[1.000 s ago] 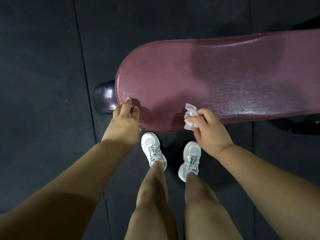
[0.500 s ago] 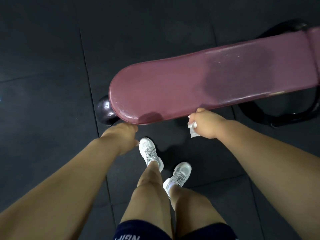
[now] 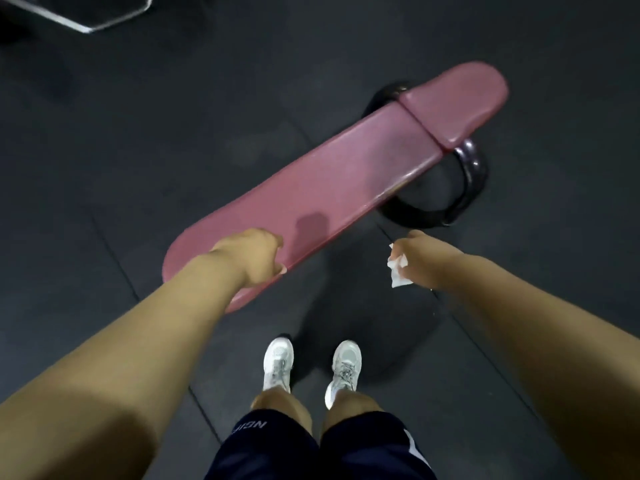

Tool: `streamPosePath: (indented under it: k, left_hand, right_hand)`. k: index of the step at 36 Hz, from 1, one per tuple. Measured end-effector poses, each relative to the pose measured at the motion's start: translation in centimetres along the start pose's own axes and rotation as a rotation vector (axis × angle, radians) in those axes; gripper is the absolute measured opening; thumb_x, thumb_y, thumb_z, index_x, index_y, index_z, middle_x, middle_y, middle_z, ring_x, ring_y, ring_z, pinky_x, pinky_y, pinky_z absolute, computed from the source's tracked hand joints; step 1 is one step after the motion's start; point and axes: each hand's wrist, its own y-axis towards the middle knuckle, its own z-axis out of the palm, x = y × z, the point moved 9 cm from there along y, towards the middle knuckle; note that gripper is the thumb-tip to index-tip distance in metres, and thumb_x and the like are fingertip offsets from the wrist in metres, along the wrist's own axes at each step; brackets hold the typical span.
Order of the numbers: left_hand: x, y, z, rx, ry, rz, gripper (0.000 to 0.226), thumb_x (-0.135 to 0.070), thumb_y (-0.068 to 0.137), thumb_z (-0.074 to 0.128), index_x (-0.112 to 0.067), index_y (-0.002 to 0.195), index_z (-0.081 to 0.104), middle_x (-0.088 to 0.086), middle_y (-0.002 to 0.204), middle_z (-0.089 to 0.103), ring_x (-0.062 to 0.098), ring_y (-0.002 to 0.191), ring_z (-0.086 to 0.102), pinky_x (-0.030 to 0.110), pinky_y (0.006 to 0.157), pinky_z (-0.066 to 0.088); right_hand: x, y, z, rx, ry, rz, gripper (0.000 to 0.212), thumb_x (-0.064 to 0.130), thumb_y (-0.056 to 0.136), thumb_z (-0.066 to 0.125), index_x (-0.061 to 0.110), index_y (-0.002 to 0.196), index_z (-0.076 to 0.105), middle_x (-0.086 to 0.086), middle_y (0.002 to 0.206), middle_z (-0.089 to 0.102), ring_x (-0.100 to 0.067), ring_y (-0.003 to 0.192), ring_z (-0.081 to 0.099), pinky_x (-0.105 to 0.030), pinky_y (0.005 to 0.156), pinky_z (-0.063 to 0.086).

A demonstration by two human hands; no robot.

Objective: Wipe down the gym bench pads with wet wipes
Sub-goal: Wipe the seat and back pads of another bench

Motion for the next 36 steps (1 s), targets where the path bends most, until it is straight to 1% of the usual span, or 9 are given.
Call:
streamPosePath:
  k: [7,13,17,22,24,25,27,31,36]
  left_hand:
    - [-5.7,0.6,-4.4,0.001,0.270,0.178,0.056,-0.040,0.092,0.053,-0.018,0.141,0.038,0.008,0.136,0.047,0.029,0.121,0.048,0.038,0.093,0.045]
    - [-14.1,1.0,-6.0,-0.005,0.428,0.350,0.049,-0.042,0.089,0.058,-0.015,0.130,0.050,0.007,0.127,0.055,0.029,0.113,0.054,0.036,0.091,0.047]
    - [-21.1,0.8,-6.6,-0.009,0.489,0.464,0.050,-0.043,0.089,0.057,-0.019,0.132,0.048,0.004,0.128,0.055,0.028,0.113,0.054,0.037,0.091,0.047]
    - [-31.2,0.3,-7.0,-0.029,0.559,0.593,0.049,-0.044,0.088,0.058,-0.022,0.131,0.048,0.000,0.128,0.054,0.025,0.112,0.055,0.037,0.088,0.048]
    - [-35.5,0.3,-7.0,-0.041,0.588,0.629,0.049,-0.045,0.087,0.058,-0.023,0.130,0.049,-0.001,0.125,0.055,0.025,0.109,0.056,0.037,0.087,0.049]
    - [-37.7,0.3,-7.0,-0.043,0.605,0.647,0.049,-0.045,0.087,0.058,-0.024,0.130,0.050,-0.001,0.125,0.055,0.025,0.108,0.056,0.038,0.088,0.049]
    - [-42.1,0.4,-7.0,-0.046,0.632,0.678,0.048,-0.046,0.086,0.058,-0.026,0.129,0.050,-0.002,0.126,0.055,0.025,0.110,0.056,0.038,0.089,0.048]
    - [-51.3,0.2,-6.6,-0.057,0.671,0.744,0.048,-0.047,0.085,0.058,-0.026,0.128,0.051,-0.002,0.126,0.056,0.024,0.112,0.055,0.040,0.092,0.047]
    - [-61.1,-0.6,-6.1,-0.034,0.704,0.798,0.047,-0.046,0.087,0.056,-0.026,0.129,0.050,-0.003,0.127,0.056,0.023,0.110,0.056,0.039,0.091,0.049]
  right_hand:
    - [-6.0,-7.0,0.1,-0.046,0.236,0.217,0.032,0.019,0.087,0.060,0.018,0.119,0.059,-0.010,0.126,0.050,-0.027,0.110,0.053,-0.034,0.090,0.046]
    - [-12.4,-14.2,1.3,-0.129,0.369,0.402,0.031,0.015,0.086,0.057,0.021,0.117,0.061,-0.009,0.125,0.051,-0.026,0.111,0.053,-0.036,0.093,0.046]
    - [-17.5,-19.1,3.1,-0.111,0.428,0.490,0.034,0.013,0.084,0.053,0.023,0.116,0.059,0.009,0.123,0.052,-0.020,0.116,0.044,-0.038,0.090,0.051]
    - [-24.0,-25.2,5.0,-0.090,0.564,0.640,0.036,0.025,0.074,0.056,0.028,0.110,0.058,0.003,0.119,0.045,-0.030,0.110,0.059,-0.041,0.083,0.055]
    - [-26.3,-27.0,5.4,-0.068,0.604,0.649,0.034,0.024,0.071,0.054,0.026,0.105,0.058,0.005,0.104,0.056,-0.030,0.108,0.060,-0.042,0.086,0.053]
    - [-27.7,-27.9,5.6,-0.064,0.627,0.651,0.029,0.024,0.068,0.052,0.023,0.096,0.058,0.008,0.081,0.065,-0.030,0.107,0.061,-0.043,0.085,0.054]
    - [-30.9,-29.3,5.9,-0.073,0.647,0.665,0.023,0.024,0.060,0.048,0.019,0.081,0.056,0.011,0.042,0.059,-0.030,0.105,0.062,-0.043,0.085,0.054]
    - [-38.1,-32.4,6.0,-0.111,0.657,0.714,0.050,0.025,0.053,0.042,0.010,0.098,0.058,-0.002,0.050,0.061,-0.028,0.104,0.065,-0.044,0.086,0.054]
    - [-45.9,-36.5,6.0,-0.154,0.704,0.756,0.032,0.025,0.057,0.048,0.018,0.087,0.054,-0.005,0.045,0.058,-0.029,0.101,0.064,-0.044,0.086,0.054]
